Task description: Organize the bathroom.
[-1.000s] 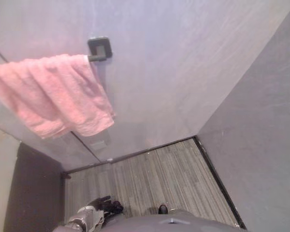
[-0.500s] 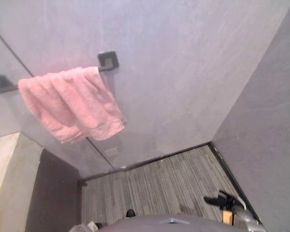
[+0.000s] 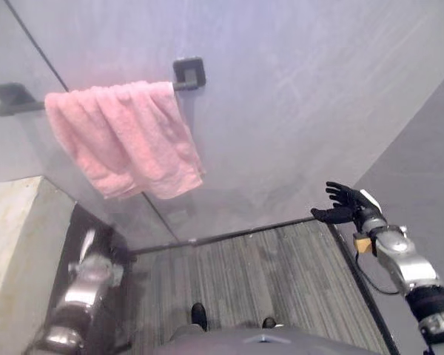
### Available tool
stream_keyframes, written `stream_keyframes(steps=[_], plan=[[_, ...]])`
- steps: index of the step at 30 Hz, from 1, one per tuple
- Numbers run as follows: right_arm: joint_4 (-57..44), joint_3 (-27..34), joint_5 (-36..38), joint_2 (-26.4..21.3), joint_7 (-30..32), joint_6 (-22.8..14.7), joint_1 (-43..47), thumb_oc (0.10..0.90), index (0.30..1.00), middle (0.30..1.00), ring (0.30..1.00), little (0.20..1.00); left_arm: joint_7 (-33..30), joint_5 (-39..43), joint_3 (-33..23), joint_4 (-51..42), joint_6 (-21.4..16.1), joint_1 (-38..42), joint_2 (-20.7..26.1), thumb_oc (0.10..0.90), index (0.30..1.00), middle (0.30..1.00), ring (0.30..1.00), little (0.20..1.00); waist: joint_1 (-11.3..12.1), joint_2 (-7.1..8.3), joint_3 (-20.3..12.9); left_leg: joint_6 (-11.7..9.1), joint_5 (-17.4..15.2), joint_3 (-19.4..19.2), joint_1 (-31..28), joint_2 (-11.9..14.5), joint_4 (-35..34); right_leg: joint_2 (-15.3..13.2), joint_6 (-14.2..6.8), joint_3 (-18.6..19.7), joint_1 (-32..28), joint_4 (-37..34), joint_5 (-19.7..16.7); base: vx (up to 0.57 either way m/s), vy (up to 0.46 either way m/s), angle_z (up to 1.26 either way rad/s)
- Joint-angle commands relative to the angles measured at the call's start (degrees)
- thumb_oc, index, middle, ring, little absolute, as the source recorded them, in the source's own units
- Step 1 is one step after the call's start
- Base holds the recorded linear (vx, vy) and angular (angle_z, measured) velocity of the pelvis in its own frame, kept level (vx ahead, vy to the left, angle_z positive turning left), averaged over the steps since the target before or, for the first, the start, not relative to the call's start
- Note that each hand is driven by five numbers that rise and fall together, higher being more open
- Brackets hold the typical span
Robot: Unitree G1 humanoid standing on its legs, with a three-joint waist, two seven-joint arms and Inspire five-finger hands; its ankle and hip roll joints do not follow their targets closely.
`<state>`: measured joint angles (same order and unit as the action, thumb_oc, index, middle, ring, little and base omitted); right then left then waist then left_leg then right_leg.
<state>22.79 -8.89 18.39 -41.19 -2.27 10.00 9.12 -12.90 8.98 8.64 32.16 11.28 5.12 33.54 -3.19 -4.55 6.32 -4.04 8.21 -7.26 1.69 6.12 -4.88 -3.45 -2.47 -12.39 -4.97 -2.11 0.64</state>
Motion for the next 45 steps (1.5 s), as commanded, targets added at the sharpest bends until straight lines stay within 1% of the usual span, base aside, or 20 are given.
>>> stream_keyframes(steps=[1, 2, 3, 6, 8, 9, 10, 11, 13, 17, 20, 22, 24, 26, 30, 32, 35, 37, 39, 45], plan=[[-2.51, -2.91, 0.78, -2.1, -2.36, -1.73, 9.15, 0.8, 0.9, 0.9, 0.9, 0.9, -1.1, -4.92, -2.24, -3.42, -4.28, 9.72, 7.8, 0.8, 0.9, 0.9, 0.9, 0.9, 0.61, 3.21, -0.1, -2.69, 0.72, -2.0, -1.82, 4.22, 0.97, -4.97, -1.54, 3.81, 3.49, -1.04, -4.71, 0.09, -0.027, 0.03], [-2.38, -3.43, 0.85, -2.29, -3.0, -0.97, 10.12, 0.8, 0.9, 0.9, 0.9, 0.9, -0.81, -3.99, -2.36, -4.48, -3.77, 11.0, 8.91, 0.8, 0.9, 0.9, 0.9, 0.9, 0.71, 3.33, -0.2, -2.74, 0.77, -1.96, -1.89, 4.27, 1.04, -4.98, -1.46, 3.77, 3.31, -1.02, -4.69, 0.09, -0.034, 0.06], [-1.89, -4.59, 0.48, -2.22, -3.57, -0.74, 11.59, 0.8, 0.9, 0.9, 0.9, 0.9, -0.74, -4.24, -2.57, -5.34, -4.54, 12.61, 9.58, 0.8, 0.9, 0.9, 0.9, 0.9, 0.85, 3.52, -0.21, -2.8, 0.78, -1.83, -2.01, 4.37, 1.16, -5.01, -1.38, 3.63, 2.94, -1.04, -4.63, 0.12, -0.046, 0.07], [-0.77, -7.95, 3.17, -2.4, -4.53, 1.76, 16.89, 0.8, 0.9, 0.9, 0.9, 0.9, -0.5, -4.21, -1.93, -8.55, -2.87, 17.69, 12.38, 0.8, 0.9, 0.9, 0.9, 0.9, 1.46, 3.68, -0.48, -3.17, 1.17, -1.36, -2.18, 4.87, 1.31, -4.99, -1.23, 3.04, 2.62, -0.6, -4.35, 0.1, -0.048, 0.09], [0.55, -11.36, 3.88, -2.14, -5.46, 4.08, 22.2, 0.8, 0.9, 0.9, 0.9, 0.9, -1.66, -3.3, -0.06, -7.85, -2.25, 22.97, 14.25, 0.8, 0.9, 0.9, 0.9, 0.9, 1.83, 3.68, -0.51, -3.49, 1.63, -0.99, -1.88, 5.26, 1.58, -4.87, -1.07, 2.7, 2.8, -0.12, -4.1, 0.06, -0.045, 0.12], [0.74, -11.63, 3.67, -2.15, -5.73, 4.14, 22.64, 0.8, 0.9, 0.9, 0.9, 0.9, -1.87, -3.36, 0.08, -7.68, -2.22, 23.41, 14.33, 0.8, 0.9, 0.9, 0.9, 0.9, 1.83, 3.68, -0.44, -3.52, 1.67, -0.92, -1.82, 5.29, 1.63, -4.85, -1.05, 2.66, 2.82, -0.07, -4.08, 0.04, -0.033, 0.1], [2.01, -14.16, 2.96, -1.96, -6.12, 4.96, 26.0, 0.8, 0.9, 0.9, 0.9, 0.9, -2.31, -1.22, 1.6, -6.85, -2.34, 26.42, 15.17, 0.8, 0.9, 0.9, 0.9, 0.9, 2.08, 3.73, -0.45, -3.73, 1.75, -0.63, -1.68, 5.44, 1.91, -4.87, -1.02, 2.53, 3.02, 0.18, -4.09, 0.03, -0.02, 0.07], [2.4, -14.71, 2.8, -1.97, -6.31, 4.97, 26.71, 0.8, 0.9, 0.9, 0.9, 0.9, -2.37, -0.96, 1.8, -6.63, -2.38, 26.97, 15.21, 0.8, 0.9, 0.9, 0.9, 0.9, 2.12, 3.74, -0.41, -3.75, 1.74, -0.61, -1.67, 5.47, 1.97, -4.88, -1.01, 2.49, 3.07, 0.24, -4.09, 0.04, -0.024, 0.13], [4.75, -18.92, 1.82, -1.39, -6.96, 6.67, 32.51, 0.8, 0.9, 0.9, 0.9, 0.9, -2.92, 0.46, 3.8, -5.99, -2.36, 31.01, 14.82, 0.8, 0.9, 0.9, 0.9, 0.9, 2.64, 3.97, -0.17, -3.86, 1.73, -0.3, -1.56, 5.58, 2.25, -4.91, -0.97, 2.32, 3.24, 0.42, -4.08, 0.04, -0.013, 0.16], [7.41, -23.0, 0.29, -0.98, -8.75, 8.34, 38.17, 0.8, 0.9, 0.9, 0.9, 0.9, -3.38, 0.23, 5.21, -6.13, -2.82, 33.9, 13.68, 0.8, 0.9, 0.9, 0.9, 0.9, 3.25, 4.19, 0.12, -3.97, 1.78, 0.28, -1.23, 5.54, 2.97, -4.97, -0.83, 2.29, 3.24, 0.8, -3.93, 0.05, 0.006, 0.05], [8.94, -26.1, 1.06, 0.86, -9.09, 10.05, 42.28, 0.8, 0.9, 0.9, 0.9, 0.9, -3.13, 2.16, 5.76, -7.03, -1.74, 35.59, 12.06, 0.8, 0.9, 0.9, 0.9, 0.9, 3.8, 4.37, 0.11, -4.01, 1.65, 0.7, -1.42, 5.53, 3.46, -5.09, -0.69, 2.48, 2.82, 1.22, -3.77, 0.1, 0.017, 0.05], [9.37, -26.69, 3.17, 1.94, -8.63, 11.1, 43.57, 0.8, 0.9, 0.9, 0.9, 0.9, -2.31, 2.75, 5.97, -7.19, -1.17, 36.01, 11.4, 0.8, 0.9, 0.9, 0.9, 0.9, 3.99, 4.44, 0.06, -3.96, 1.47, 0.8, -1.63, 5.47, 3.52, -5.17, -0.7, 2.52, 2.53, 1.27, -3.76, 0.11, 0.019, 0.05], [10.06, -26.59, 8.35, 4.85, -6.75, 13.84, 45.6, 0.8, 0.9, 0.9, 0.9, 0.9, -0.3, 3.13, 6.46, -7.5, 1.1, 37.21, 9.78, 0.8, 0.9, 0.9, 0.9, 0.9, 4.34, 4.51, -0.02, -3.83, 1.14, 0.93, -1.96, 5.29, 3.49, -5.25, -0.68, 2.54, 2.16, 1.41, -3.67, 0.11, 0.026, 0.05], [10.22, -26.47, 9.45, 5.62, -6.55, 14.82, 46.07, 0.8, 0.9, 0.9, 0.9, 0.9, -0.22, 2.14, 6.78, -7.31, 1.28, 37.62, 9.49, 0.8, 0.9, 0.9, 0.9, 0.9, 4.4, 4.49, 0.02, -3.79, 1.12, 0.98, -2.02, 5.23, 3.42, -5.25, -0.7, 2.57, 2.2, 1.46, -3.68, 0.03, 0.016, 0.03], [10.62, -26.66, 17.79, 8.24, -5.32, 19.39, 47.59, 0.8, 0.9, 0.9, 0.9, 0.9, 0.18, 0.05, 9.01, -5.86, 1.77, 41.01, 9.44, 0.8, 0.9, 0.9, 0.9, 0.9, 4.35, 4.45, 0.29, -3.7, 1.19, 0.92, -2.47, 5.1, 3.05, -5.5, -0.85, 2.62, 2.19, 1.46, -3.95, 0.02, 0.012, 0.01], [10.46, -26.46, 20.35, 9.39, -4.23, 19.28, 47.5, 0.8, 0.9, 0.9, 0.9, 0.9, 1.37, -0.54, 9.83, -5.69, 0.43, 42.11, 9.71, 0.8, 0.9, 0.9, 0.9, 0.9, 4.28, 4.41, 0.14, -3.66, 1.2, 0.79, -2.94, 5.04, 2.78, -5.62, -0.93, 2.64, 1.84, 1.25, -4.04, 0.07, 0.029, 0.02], [9.42, -25.3, 25.75, 11.55, -0.01, 17.07, 48.1, 0.8, 0.9, 0.9, 0.9, 0.9, 3.31, 0.47, 11.07, -6.22, -0.82, 43.11, 9.35, 0.8, 0.9, 0.9, 0.9, 0.9, 4.22, 4.16, -0.16, -3.64, 1.13, 0.65, -3.61, 4.91, 2.54, -5.75, -0.98, 2.74, 1.37, 1.11, -4.07, 0.06, 0.024, 0.01], [9.19, -25.05, 26.66, 12.07, 1.09, 16.32, 48.4, 0.8, 0.9, 0.9, 0.9, 0.9, 3.83, 0.76, 11.23, -6.27, -1.26, 43.31, 9.25, 0.8, 0.9, 0.9, 0.9, 0.9, 4.23, 4.13, -0.23, -3.61, 1.08, 0.62, -3.75, 4.86, 2.49, -5.76, -0.96, 2.78, 1.26, 1.06, -4.06, 0.04, 0.021, 0.03], [7.71, -24.03, 25.6, 14.22, 4.73, 14.52, 50.18, 0.8, 0.9, 0.9, 0.9, 0.9, 4.48, 0.7, 11.91, -5.77, -2.23, 44.07, 8.41, 0.8, 0.9, 0.9, 0.9, 0.9, 4.25, 3.87, -0.62, -3.48, 0.88, 0.44, -4.41, 4.69, 2.09, -5.79, -1.06, 2.92, 0.81, 0.82, -4.07, 0.06, 0.03, 0.05], [4.91, -22.25, 24.54, 16.94, 11.93, 12.66, 53.38, 0.8, 0.9, 0.9, 0.9, 0.9, 4.7, 2.02, 12.46, -5.1, -0.72, 44.89, 6.92, 0.8, 0.9, 0.9, 0.9, 0.9, 4.08, 3.34, -1.65, -3.28, 0.62, 0.12, -6.03, 4.28, 1.06, -5.84, -1.21, 3.16, -0.47, -0.03, -4.05, 0.05, 0.026, 0.02]])
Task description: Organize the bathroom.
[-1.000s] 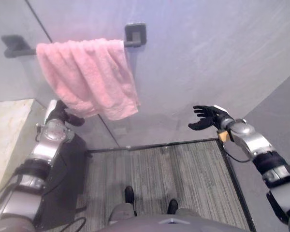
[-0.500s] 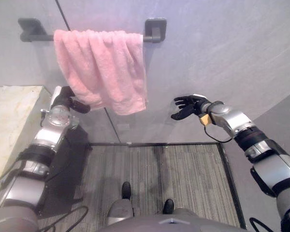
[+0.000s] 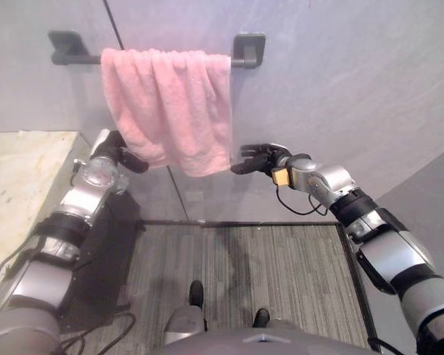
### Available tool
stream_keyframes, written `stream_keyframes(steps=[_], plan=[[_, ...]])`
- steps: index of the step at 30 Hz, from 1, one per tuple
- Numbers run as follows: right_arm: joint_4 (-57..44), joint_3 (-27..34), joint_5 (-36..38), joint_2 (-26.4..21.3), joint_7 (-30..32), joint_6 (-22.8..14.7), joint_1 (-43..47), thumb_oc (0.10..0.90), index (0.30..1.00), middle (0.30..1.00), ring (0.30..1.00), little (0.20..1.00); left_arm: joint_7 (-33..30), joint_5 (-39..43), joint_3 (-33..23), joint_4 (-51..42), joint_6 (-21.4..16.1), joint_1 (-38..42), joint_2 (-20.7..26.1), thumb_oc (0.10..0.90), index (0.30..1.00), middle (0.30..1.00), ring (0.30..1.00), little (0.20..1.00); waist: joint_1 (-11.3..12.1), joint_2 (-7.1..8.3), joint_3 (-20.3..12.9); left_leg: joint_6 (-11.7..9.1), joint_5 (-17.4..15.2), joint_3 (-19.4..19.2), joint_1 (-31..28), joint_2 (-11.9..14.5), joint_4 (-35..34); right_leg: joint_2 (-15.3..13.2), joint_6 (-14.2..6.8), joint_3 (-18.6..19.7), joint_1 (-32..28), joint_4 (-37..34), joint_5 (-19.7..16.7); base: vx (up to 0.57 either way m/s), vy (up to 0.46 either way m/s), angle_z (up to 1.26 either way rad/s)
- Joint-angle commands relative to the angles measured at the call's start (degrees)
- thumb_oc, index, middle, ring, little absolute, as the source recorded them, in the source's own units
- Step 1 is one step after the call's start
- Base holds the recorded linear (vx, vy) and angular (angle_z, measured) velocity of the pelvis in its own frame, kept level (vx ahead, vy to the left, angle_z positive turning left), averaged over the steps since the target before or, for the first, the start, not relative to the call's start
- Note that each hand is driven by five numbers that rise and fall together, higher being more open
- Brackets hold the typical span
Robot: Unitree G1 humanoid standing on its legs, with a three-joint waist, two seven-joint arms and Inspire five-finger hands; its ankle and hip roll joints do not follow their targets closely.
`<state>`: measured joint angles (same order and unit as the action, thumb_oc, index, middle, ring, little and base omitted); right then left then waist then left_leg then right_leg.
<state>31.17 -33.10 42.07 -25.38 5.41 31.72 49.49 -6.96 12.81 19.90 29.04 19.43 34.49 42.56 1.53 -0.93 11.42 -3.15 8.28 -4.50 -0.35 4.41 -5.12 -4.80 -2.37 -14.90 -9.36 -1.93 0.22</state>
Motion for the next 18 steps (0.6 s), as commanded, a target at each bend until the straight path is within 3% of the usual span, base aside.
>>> stream_keyframes(steps=[1, 10, 18], plan=[[-3.82, 2.31, 0.68, 1.42, 4.8, -9.31, 13.6, 0.8, 0.9, 0.9, 0.9, 0.9, -1.39, -0.81, 1.15, -1.66, -8.86, 15.46, -2.46, 0.8, 0.9, 0.9, 0.9, 0.9, -0.66, -0.41, -6.88, -4.16, 0.5, -2.67, -4.21, 5.95, 1.25, -4.51, -1.29, 5.69, 3.8, -0.21, -3.62, 0.04, 0.026, -0.05], [-5.57, 2.11, -3.59, 4.92, 7.38, -6.55, 16.49, 0.8, 0.9, 0.9, 0.9, 0.9, -1.9, 1.58, 0.42, -0.42, -7.05, 15.49, -7.0, 0.8, 0.9, 0.9, 0.9, 0.9, -0.97, -1.05, -7.66, -3.88, -0.01, -3.02, -5.43, 5.3, 0.75, -4.96, -1.35, 5.73, 2.86, -0.66, -3.59, 0.05, 0.038, 0.02], [-4.21, 1.46, -5.57, 6.3, 7.65, -8.22, 16.59, 0.8, 0.9, 0.9, 0.9, 0.9, -3.89, 3.44, 1.0, -0.25, -5.59, 16.86, -8.16, 0.8, 0.9, 0.9, 0.9, 0.9, -1.28, -1.49, -8.05, -3.7, -0.29, -3.17, -6.37, 5.06, 0.39, -5.06, -1.17, 5.6, 2.2, -0.85, -3.5, 0.04, 0.019, 0.0]])
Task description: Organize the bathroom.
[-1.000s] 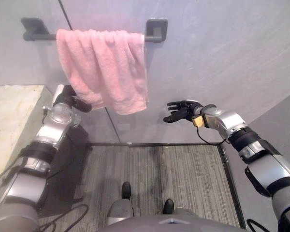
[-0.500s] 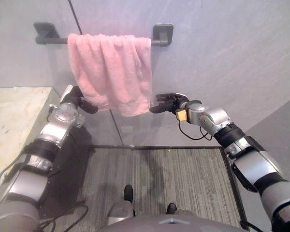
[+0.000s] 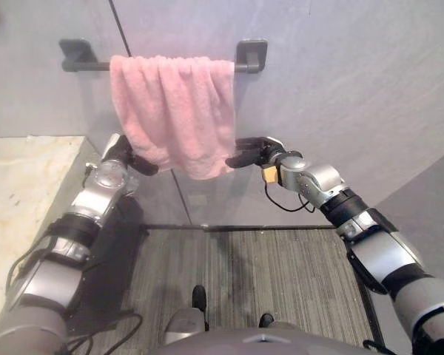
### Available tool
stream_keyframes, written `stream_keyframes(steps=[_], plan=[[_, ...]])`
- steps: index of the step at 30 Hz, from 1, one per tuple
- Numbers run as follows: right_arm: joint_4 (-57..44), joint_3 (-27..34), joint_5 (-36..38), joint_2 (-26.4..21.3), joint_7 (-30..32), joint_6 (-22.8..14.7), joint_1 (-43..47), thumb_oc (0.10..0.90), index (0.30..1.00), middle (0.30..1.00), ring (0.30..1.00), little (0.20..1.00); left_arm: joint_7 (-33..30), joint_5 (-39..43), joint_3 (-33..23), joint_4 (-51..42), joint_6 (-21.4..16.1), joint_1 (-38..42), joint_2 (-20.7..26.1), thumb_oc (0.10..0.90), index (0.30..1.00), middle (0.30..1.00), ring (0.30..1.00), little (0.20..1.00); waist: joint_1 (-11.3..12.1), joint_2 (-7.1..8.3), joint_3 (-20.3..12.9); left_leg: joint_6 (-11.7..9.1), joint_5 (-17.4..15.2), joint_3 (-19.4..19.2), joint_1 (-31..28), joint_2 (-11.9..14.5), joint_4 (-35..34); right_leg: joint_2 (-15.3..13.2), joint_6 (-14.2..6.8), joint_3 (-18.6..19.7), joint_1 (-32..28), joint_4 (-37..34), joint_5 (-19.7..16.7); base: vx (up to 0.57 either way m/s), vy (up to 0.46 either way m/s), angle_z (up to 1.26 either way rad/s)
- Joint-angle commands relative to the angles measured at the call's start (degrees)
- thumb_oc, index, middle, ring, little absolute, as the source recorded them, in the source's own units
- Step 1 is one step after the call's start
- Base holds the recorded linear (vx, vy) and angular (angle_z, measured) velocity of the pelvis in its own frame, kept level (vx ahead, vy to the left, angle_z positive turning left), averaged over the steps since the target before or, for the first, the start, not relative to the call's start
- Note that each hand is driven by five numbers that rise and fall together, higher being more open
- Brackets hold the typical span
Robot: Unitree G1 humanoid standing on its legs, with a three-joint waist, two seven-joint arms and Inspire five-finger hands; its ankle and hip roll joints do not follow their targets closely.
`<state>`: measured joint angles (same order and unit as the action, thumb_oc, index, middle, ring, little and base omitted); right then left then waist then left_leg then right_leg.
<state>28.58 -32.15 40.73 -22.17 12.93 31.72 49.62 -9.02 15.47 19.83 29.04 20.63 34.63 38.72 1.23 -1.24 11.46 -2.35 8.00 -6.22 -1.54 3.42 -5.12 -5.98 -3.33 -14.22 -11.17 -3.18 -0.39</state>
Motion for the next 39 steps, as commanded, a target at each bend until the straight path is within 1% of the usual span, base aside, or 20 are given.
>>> stream_keyframes(steps=[1, 7, 10, 11, 12, 13, 14, 15, 22, 30, 34, 36, 38, 39], plan=[[-1.52, 0.57, -5.27, 3.31, 0.07, -8.31, 16.73, 0.8, 0.9, 0.9, 0.9, 0.9, -2.47, 1.4, 1.3, 0.03, -7.11, 17.5, -4.46, 0.8, 0.9, 0.9, 0.9, 0.9, -1.05, -1.37, -8.11, -4.46, -0.07, -1.44, -5.22, 5.96, 0.36, -3.93, -0.19, 4.97, 4.01, 0.41, -2.89, 0.0, 0.0, 0.0], [-1.53, 0.67, -6.15, 3.56, 0.22, -8.94, 17.81, 0.8, 0.9, 0.9, 0.9, 0.9, -3.43, 1.43, 1.72, -0.12, -7.38, 20.31, -4.16, 0.8, 0.9, 0.9, 0.9, 0.9, -1.31, -1.68, -8.12, -4.34, -0.27, -1.56, -5.66, 5.74, 0.13, -4.08, -0.26, 4.98, 3.74, 0.21, -3.0, 0.01, 0.002, 0.0], [-1.98, 1.01, -6.73, 3.55, 0.01, -8.0, 17.82, 0.8, 0.9, 0.9, 0.9, 0.9, -3.34, 1.58, 1.8, -0.31, -6.89, 21.0, -3.93, 0.8, 0.9, 0.9, 0.9, 0.9, -1.43, -1.83, -8.41, -4.29, -0.42, -1.54, -5.92, 5.63, 0.12, -4.15, -0.29, 4.96, 3.46, 0.1, -2.98, 0.02, 0.008, 0.0], [-1.97, 1.02, -6.82, 3.55, -0.07, -7.87, 17.82, 0.764, 0.846, 0.846, 0.846, 0.846, -3.26, 1.6, 1.82, -0.36, -6.77, 21.06, -3.87, 0.8, 0.9, 0.9, 0.9, 0.9, -1.44, -1.85, -8.46, -4.28, -0.44, -1.53, -5.95, 5.6, 0.12, -4.16, -0.29, 4.95, 3.41, 0.08, -2.99, 0.04, 0.013, 0.0], [-2.08, 1.01, -7.36, 3.83, -0.02, -7.3, 17.6, 0.54, 0.509, 0.509, 0.509, 0.509, -2.94, 1.55, 1.94, -0.52, -6.16, 21.27, -3.89, 0.654, 0.681, 0.681, 0.681, 0.681, -1.47, -1.92, -8.6, -4.24, -0.56, -1.51, -6.13, 5.55, 0.12, -4.19, -0.32, 4.92, 3.21, 0.0, -2.97, 0.03, 0.007, 0.0], [-2.02, 1.0, -7.5, 3.96, 0.1, -7.13, 17.5, 0.46, 0.389, 0.389, 0.389, 0.389, -2.83, 1.59, 2.02, -0.55, -5.85, 21.32, -3.88, 0.574, 0.561, 0.561, 0.561, 0.561, -1.49, -1.95, -8.68, -4.21, -0.6, -1.54, -6.21, 5.55, 0.12, -4.21, -0.33, 4.9, 3.13, -0.04, -2.97, 0.05, 0.006, 0.0], [-2.01, 0.98, -7.63, 4.13, 0.14, -6.86, 17.19, 0.4, 0.3, 0.3, 0.3, 0.3, -2.66, 1.53, 2.24, -0.62, -5.34, 21.36, -3.92, 0.428, 0.342, 0.342, 0.342, 0.342, -1.54, -2.03, -8.81, -4.15, -0.73, -1.58, -6.37, 5.53, 0.12, -4.23, -0.37, 4.87, 2.95, -0.11, -2.93, 0.04, 0.004, 0.0], [-2.0, 0.98, -7.65, 4.16, 0.14, -6.67, 17.11, 0.4, 0.3, 0.3, 0.3, 0.3, -2.54, 1.41, 2.32, -0.62, -5.04, 21.37, -4.02, 0.4, 0.3, 0.3, 0.3, 0.3, -1.57, -2.05, -8.88, -4.14, -0.78, -1.6, -6.42, 5.51, 0.12, -4.23, -0.38, 4.87, 2.9, -0.14, -2.91, 0.04, 0.007, 0.0], [-2.56, 1.23, -8.28, 4.66, 0.1, -5.46, 16.15, 0.4, 0.3, 0.3, 0.3, 0.3, -2.54, 1.75, 2.48, -0.53, -3.14, 20.74, -4.39, 0.4, 0.3, 0.3, 0.3, 0.3, -1.88, -2.23, -9.19, -3.95, -1.13, -1.94, -6.89, 5.41, 0.12, -4.22, -0.29, 4.92, 2.45, -0.48, -2.93, 0.01, 0.002, 0.04], [-2.63, 1.46, -9.82, 4.37, -0.73, -4.88, 15.54, 0.4, 0.3, 0.3, 0.3, 0.3, -3.2, 0.96, 2.85, 0.4, -3.41, 20.2, -4.87, 0.4, 0.3, 0.3, 0.3, 0.3, -2.3, -2.54, -9.08, -3.78, -1.41, -2.13, -7.32, 5.28, 0.12, -4.32, -0.28, 5.02, 2.29, -0.5, -2.96, 0.0, 0.001, 0.0], [-2.63, 1.62, -10.34, 4.01, -1.14, -4.23, 15.22, 0.4, 0.3, 0.3, 0.3, 0.3, -4.55, 0.57, 2.57, 0.55, -2.42, 19.76, -4.89, 0.4, 0.3, 0.3, 0.3, 0.3, -2.36, -2.68, -9.21, -3.7, -1.56, -2.23, -7.46, 5.18, 0.12, -4.39, -0.29, 4.91, 2.08, -0.68, -3.0, 0.0, 0.0, 0.0], [-2.52, 1.82, -10.93, 3.76, -1.28, -3.71, 14.91, 0.4, 0.3, 0.3, 0.3, 0.3, -9.88, 1.36, 1.82, 0.84, 2.73, 19.12, -5.06, 0.4, 0.3, 0.3, 0.3, 0.3, -2.32, -2.77, -9.34, -3.64, -1.65, -2.23, -7.59, 5.11, 0.12, -4.41, -0.3, 4.81, 1.95, -0.75, -3.0, 0.0, 0.0, 0.0], [-2.65, 1.82, -11.08, 3.64, -1.28, -3.47, 14.66, 0.4, 0.3, 0.3, 0.3, 0.3, -13.31, 2.34, 1.38, 1.74, 5.2, 18.66, -4.87, 0.4, 0.3, 0.3, 0.3, 0.3, -2.34, -2.79, -9.37, -3.66, -1.68, -2.26, -7.75, 5.13, 0.12, -4.45, -0.34, 4.66, 1.83, -0.78, -3.01, 0.0, 0.0, 0.0], [-2.95, 1.84, -11.17, 3.51, -0.9, -2.83, 14.49, 0.4, 0.3, 0.3, 0.3, 0.3, -17.47, 3.72, 0.03, 3.64, 7.9, 17.89, -5.05, 0.4, 0.3, 0.3, 0.3, 0.3, -2.28, -2.79, -9.43, -3.65, -1.62, -2.29, -7.79, 5.11, 0.12, -4.52, -0.33, 4.45, 1.77, -0.75, -2.95, 0.0, 0.0, 0.0]])
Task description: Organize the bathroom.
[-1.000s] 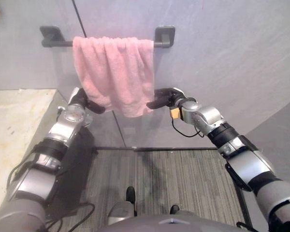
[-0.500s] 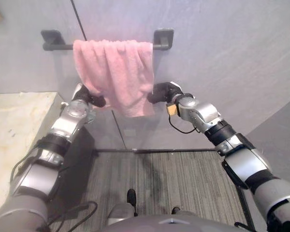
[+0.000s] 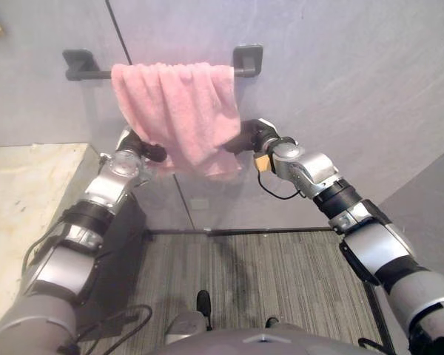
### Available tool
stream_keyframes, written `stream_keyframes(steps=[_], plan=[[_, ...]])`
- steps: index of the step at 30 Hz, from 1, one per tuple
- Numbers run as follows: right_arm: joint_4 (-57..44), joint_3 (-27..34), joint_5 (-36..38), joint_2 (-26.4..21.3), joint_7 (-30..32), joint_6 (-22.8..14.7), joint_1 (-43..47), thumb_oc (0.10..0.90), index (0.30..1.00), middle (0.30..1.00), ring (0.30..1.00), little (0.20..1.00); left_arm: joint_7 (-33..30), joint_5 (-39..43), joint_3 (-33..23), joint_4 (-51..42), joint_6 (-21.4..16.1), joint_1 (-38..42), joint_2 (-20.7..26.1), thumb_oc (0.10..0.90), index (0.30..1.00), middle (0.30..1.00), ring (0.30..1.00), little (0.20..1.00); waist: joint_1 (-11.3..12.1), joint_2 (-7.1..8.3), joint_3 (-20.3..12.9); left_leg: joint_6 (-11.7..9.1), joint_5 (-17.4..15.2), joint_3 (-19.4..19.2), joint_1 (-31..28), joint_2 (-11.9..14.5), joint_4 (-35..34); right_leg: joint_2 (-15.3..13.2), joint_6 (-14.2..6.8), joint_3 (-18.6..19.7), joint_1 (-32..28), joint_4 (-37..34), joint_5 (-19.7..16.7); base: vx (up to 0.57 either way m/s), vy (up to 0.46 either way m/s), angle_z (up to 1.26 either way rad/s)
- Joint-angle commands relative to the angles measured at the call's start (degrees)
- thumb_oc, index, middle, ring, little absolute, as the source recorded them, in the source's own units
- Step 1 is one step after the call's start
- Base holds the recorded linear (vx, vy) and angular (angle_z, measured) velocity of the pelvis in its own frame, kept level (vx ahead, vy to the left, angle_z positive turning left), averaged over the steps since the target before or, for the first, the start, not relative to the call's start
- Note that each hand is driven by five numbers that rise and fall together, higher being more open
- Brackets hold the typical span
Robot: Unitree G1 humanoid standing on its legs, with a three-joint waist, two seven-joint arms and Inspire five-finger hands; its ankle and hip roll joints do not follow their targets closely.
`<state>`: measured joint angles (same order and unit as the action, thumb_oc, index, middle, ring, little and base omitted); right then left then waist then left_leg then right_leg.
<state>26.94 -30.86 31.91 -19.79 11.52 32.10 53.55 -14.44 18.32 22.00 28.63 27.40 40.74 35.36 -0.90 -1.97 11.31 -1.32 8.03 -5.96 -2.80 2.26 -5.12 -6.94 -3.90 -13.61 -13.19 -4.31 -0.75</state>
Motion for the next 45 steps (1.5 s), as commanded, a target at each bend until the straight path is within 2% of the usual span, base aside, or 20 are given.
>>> stream_keyframes(steps=[1, 4, 8, 15, 27, 30, 34, 44, 45], plan=[[-1.4, 0.53, -2.25, 1.11, 0.67, -3.02, 10.53, 0.4, 0.3, 0.3, 0.3, 0.3, -12.98, 1.47, -2.4, 4.37, 1.66, 11.63, -1.72, 0.4, 0.3, 0.3, 0.3, 0.3, -0.16, -2.08, -9.29, -4.69, -1.63, -2.54, -6.54, 6.26, 0.12, -3.57, 0.25, 3.8, 3.78, 0.42, -2.58, 0.0, 0.0, 0.0], [-1.22, 0.42, -2.72, 1.08, 0.87, -1.9, 10.79, 0.4, 0.3, 0.3, 0.3, 0.3, -17.23, 2.02, -4.47, 8.12, 2.88, 10.41, -1.68, 0.4, 0.3, 0.3, 0.3, 0.3, -0.1, -2.34, -9.09, -4.79, -1.6, -2.4, -6.66, 6.21, 0.12, -3.68, 0.19, 3.55, 3.93, 0.79, -2.45, 0.0, 0.016, -0.03], [-0.91, -0.03, -2.32, 0.5, 0.67, -0.46, 10.98, 0.4, 0.3, 0.3, 0.3, 0.3, -17.74, 1.86, -5.55, 11.84, 1.94, 9.14, -1.46, 0.4, 0.3, 0.3, 0.3, 0.3, -0.28, -2.73, -9.01, -4.89, -1.56, -2.61, -6.83, 6.22, 0.12, -3.83, 0.2, 3.53, 4.1, 1.14, -2.37, 0.01, 0.034, -0.08], [-0.26, 0.07, -4.26, -0.19, -1.37, 0.06, 9.38, 0.4, 0.3, 0.3, 0.3, 0.3, -20.72, 3.49, -5.59, 12.81, 3.6, 7.44, -1.95, 0.4, 0.3, 0.3, 0.3, 0.3, -0.56, -3.22, -8.9, -4.78, -1.72, -2.94, -7.11, 5.95, 0.12, -4.21, -0.05, 3.57, 3.94, 1.1, -2.5, 0.0, 0.01, -0.01], [1.03, -1.75, -7.37, -0.83, -4.78, 3.04, 8.31, 0.4, 0.3, 0.3, 0.3, 0.3, -33.73, 10.94, -7.79, 15.2, 3.83, 4.97, -5.41, 0.4, 0.3, 0.3, 0.3, 0.3, -0.82, -3.4, -8.17, -4.69, -1.52, -2.72, -7.09, 5.56, 0.12, -4.5, -0.11, 3.34, 4.18, 1.35, -2.7, 0.0, 0.0, 0.0], [0.88, -2.11, -7.52, -1.07, -5.11, 3.93, 8.08, 0.4, 0.3, 0.3, 0.3, 0.3, -37.46, 12.55, -8.97, 16.03, 2.32, 3.79, -6.27, 0.4, 0.3, 0.3, 0.3, 0.3, -1.01, -3.39, -8.02, -4.72, -1.46, -2.81, -7.07, 5.57, 0.12, -4.55, -0.11, 3.49, 4.4, 1.5, -2.74, 0.0, 0.0, 0.0], [0.88, -2.15, -8.29, -1.36, -5.91, 4.31, 7.49, 0.4, 0.3, 0.3, 0.3, 0.3, -39.41, 13.15, -9.57, 16.08, 1.98, 3.28, -6.52, 0.4, 0.3, 0.3, 0.3, 0.3, -1.15, -3.37, -7.86, -4.72, -1.43, -2.85, -7.03, 5.52, 0.12, -4.62, -0.2, 3.59, 4.57, 1.56, -2.86, 0.0, 0.0, 0.0], [0.84, -2.57, -10.19, -1.54, -7.75, 5.12, 6.53, 0.4, 0.3, 0.3, 0.3, 0.3, -39.43, 14.83, -9.89, 15.94, 3.47, 1.66, -7.89, 0.4, 0.3, 0.3, 0.3, 0.3, -1.19, -3.37, -7.53, -4.71, -1.33, -3.08, -6.77, 5.45, 0.12, -4.78, -0.34, 3.63, 4.94, 1.59, -2.99, 0.0, 0.0, 0.0], [0.71, -2.53, -10.68, -1.52, -8.19, 5.27, 6.47, 0.554, 0.531, 0.531, 0.531, 0.531, -38.89, 14.53, -9.72, 15.87, 4.04, 1.56, -8.23, 0.591, 0.587, 0.587, 0.587, 0.587, -1.26, -3.45, -7.52, -4.66, -1.33, -3.03, -6.67, 5.37, 0.12, -4.76, -0.35, 3.74, 5.06, 1.56, -3.02, 0.0, 0.0, 0.0]])
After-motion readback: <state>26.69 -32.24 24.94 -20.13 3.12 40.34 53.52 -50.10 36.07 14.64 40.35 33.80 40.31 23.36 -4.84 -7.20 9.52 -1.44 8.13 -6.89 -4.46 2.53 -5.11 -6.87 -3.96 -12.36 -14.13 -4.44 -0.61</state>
